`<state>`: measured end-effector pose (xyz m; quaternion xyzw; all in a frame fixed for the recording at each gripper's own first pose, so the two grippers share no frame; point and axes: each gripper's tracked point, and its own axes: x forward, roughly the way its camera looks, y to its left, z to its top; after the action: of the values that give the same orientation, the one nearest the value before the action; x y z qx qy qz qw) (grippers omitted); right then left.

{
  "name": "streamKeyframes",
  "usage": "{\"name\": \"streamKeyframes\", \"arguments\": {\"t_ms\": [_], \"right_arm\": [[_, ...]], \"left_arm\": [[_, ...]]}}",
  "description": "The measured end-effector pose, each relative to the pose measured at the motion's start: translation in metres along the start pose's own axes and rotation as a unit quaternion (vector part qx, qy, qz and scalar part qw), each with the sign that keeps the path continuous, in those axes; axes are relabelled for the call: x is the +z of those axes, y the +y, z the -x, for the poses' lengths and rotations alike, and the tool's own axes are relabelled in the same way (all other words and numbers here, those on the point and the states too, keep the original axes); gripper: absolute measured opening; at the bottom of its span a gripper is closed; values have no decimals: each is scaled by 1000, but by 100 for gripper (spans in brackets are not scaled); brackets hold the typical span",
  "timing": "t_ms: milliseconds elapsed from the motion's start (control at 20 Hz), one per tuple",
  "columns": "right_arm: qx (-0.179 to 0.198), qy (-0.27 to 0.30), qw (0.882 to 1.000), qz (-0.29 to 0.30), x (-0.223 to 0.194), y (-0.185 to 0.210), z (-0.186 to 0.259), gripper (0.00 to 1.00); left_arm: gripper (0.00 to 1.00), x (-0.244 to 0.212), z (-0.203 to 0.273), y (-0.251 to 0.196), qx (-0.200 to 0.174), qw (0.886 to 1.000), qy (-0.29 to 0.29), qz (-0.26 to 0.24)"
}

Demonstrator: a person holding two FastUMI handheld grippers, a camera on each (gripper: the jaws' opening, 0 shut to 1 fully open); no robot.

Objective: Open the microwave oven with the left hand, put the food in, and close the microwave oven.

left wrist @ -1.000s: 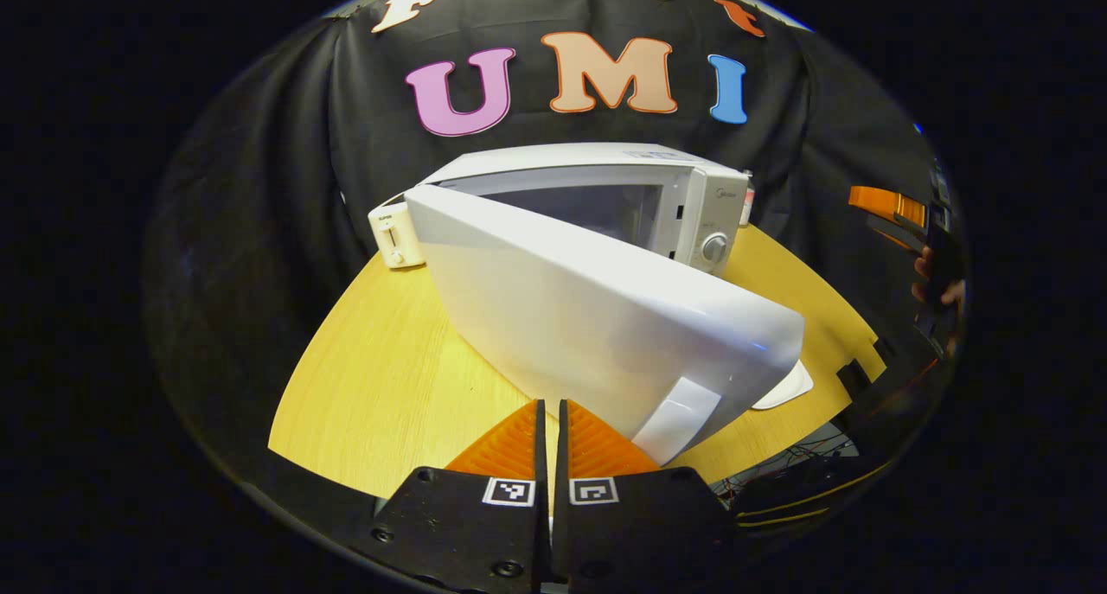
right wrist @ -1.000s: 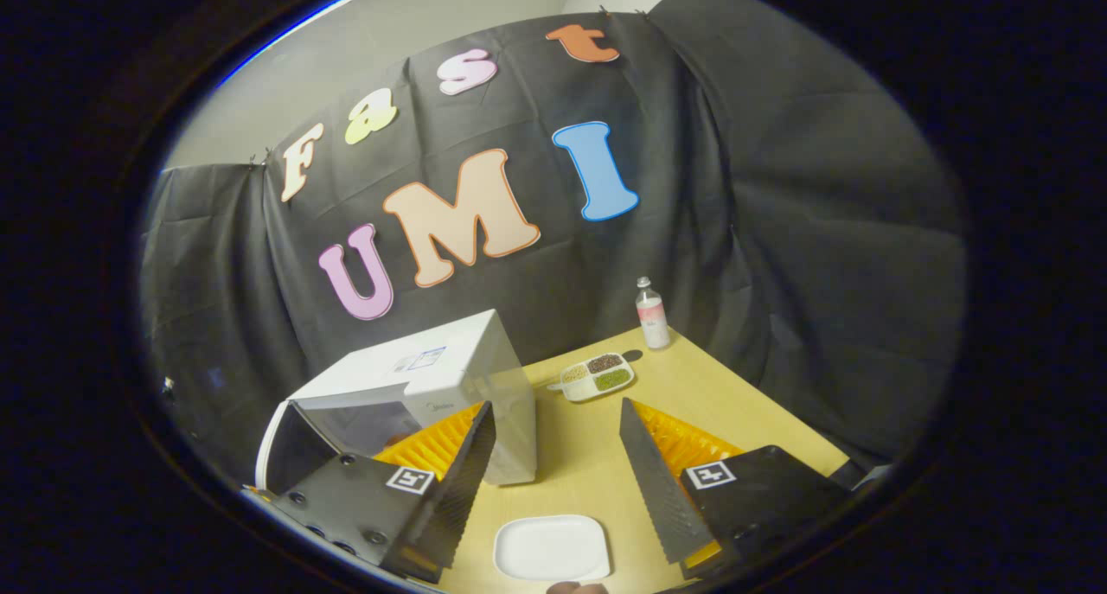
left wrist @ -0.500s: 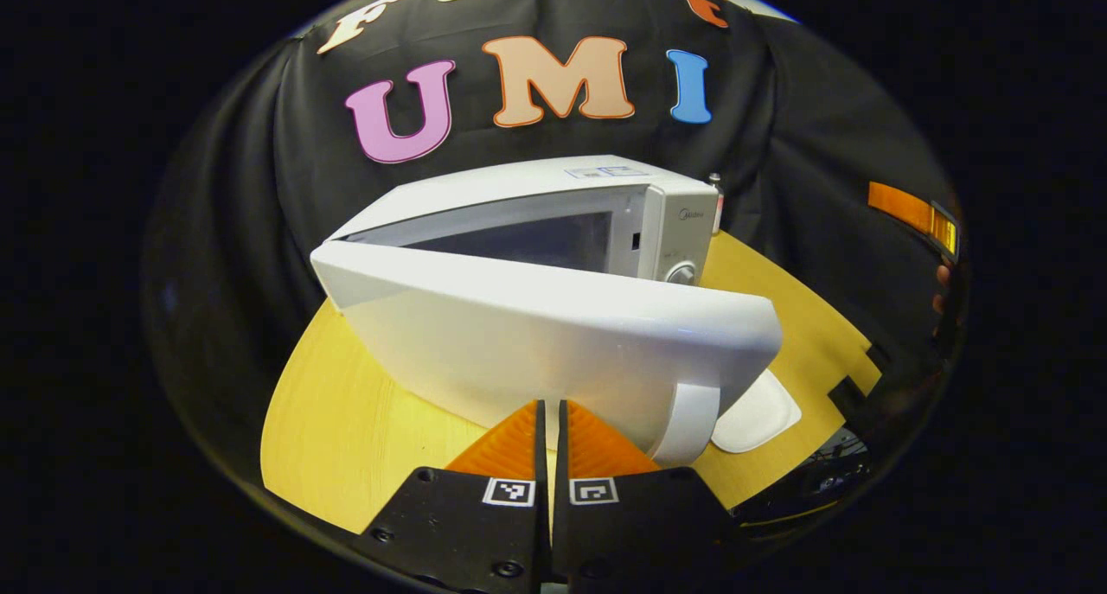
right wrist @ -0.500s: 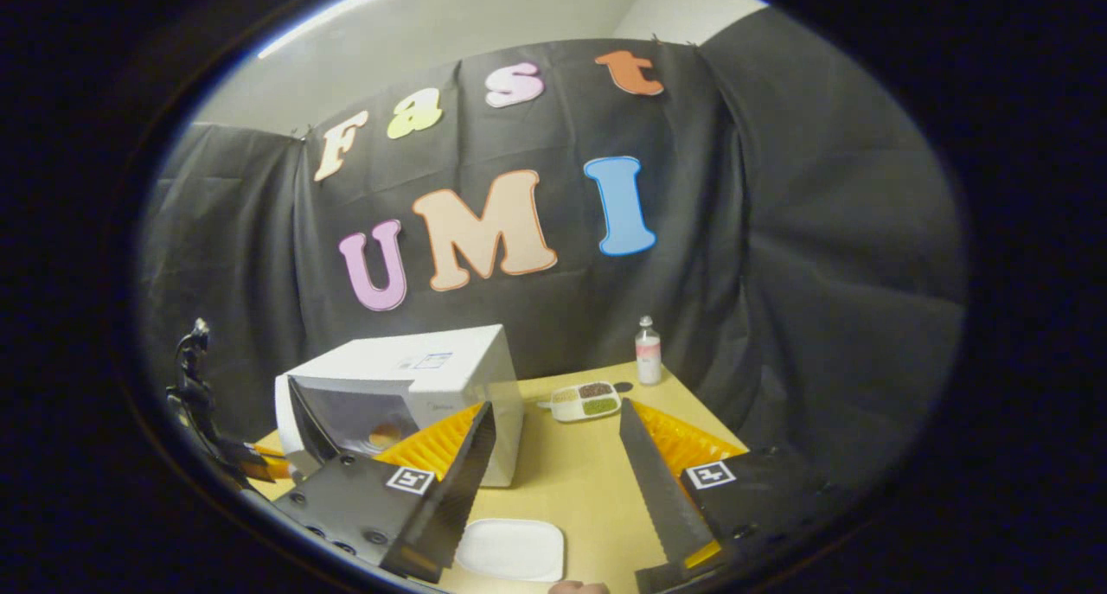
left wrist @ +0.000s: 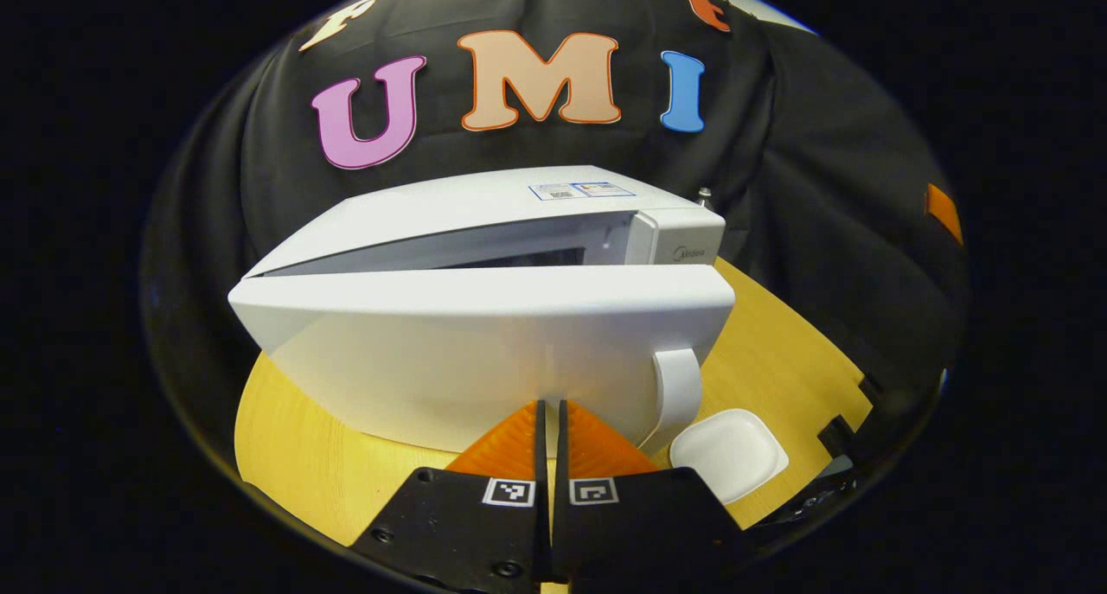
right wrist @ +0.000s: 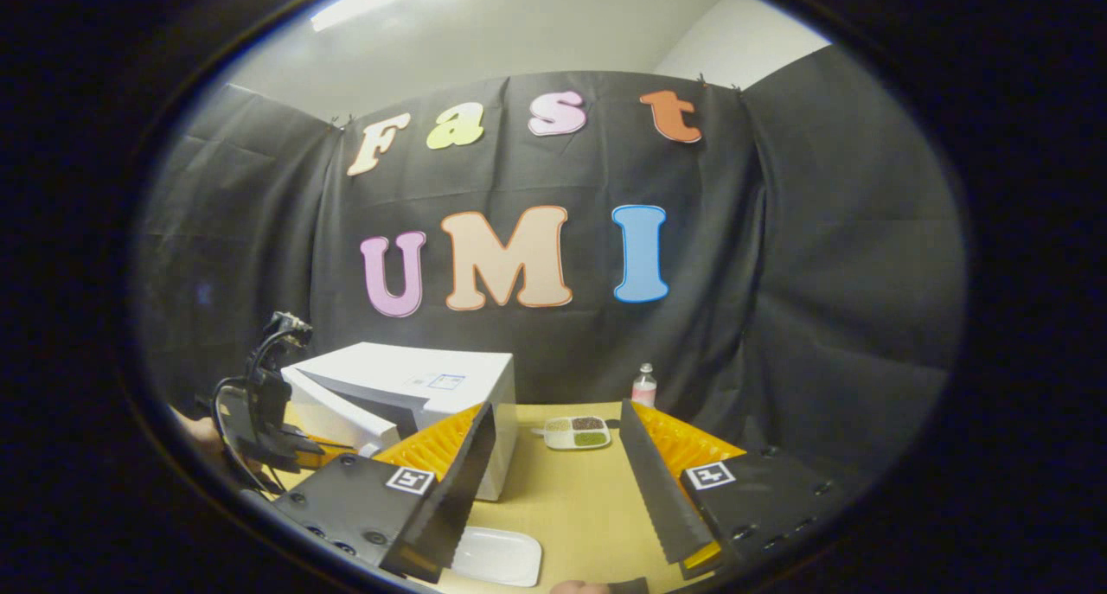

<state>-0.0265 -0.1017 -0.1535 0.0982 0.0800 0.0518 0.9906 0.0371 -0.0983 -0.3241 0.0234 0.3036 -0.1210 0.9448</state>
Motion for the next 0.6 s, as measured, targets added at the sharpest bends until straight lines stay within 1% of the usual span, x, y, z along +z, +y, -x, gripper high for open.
{"name": "streamKeyframes", "arguments": {"t_ms": [100, 250, 400, 450, 550, 600], "right_arm": [[-14, -7, 1000, 10, 6, -8, 6, 84], [-26, -30, 998, 41, 24, -17, 13, 83], [-28, -40, 998, 36, 36, -18, 18, 84], [-28, -43, 998, 31, 40, -17, 18, 87], [-29, -47, 998, 29, 43, -17, 19, 87], [-29, -50, 998, 30, 45, -17, 19, 87]], "left_arm": [[1, 7, -9, 1, -1, 1000, -2, 9], [0, 21, -17, 3, 2, 1000, -14, 1], [0, 33, -22, 1, -1, 1000, -24, -3], [0, 35, -23, 1, 1, 1000, -25, -5], [1, 40, -29, 4, 8, 1000, -28, -3], [0, 43, -33, 8, 17, 999, -27, -3]]}}
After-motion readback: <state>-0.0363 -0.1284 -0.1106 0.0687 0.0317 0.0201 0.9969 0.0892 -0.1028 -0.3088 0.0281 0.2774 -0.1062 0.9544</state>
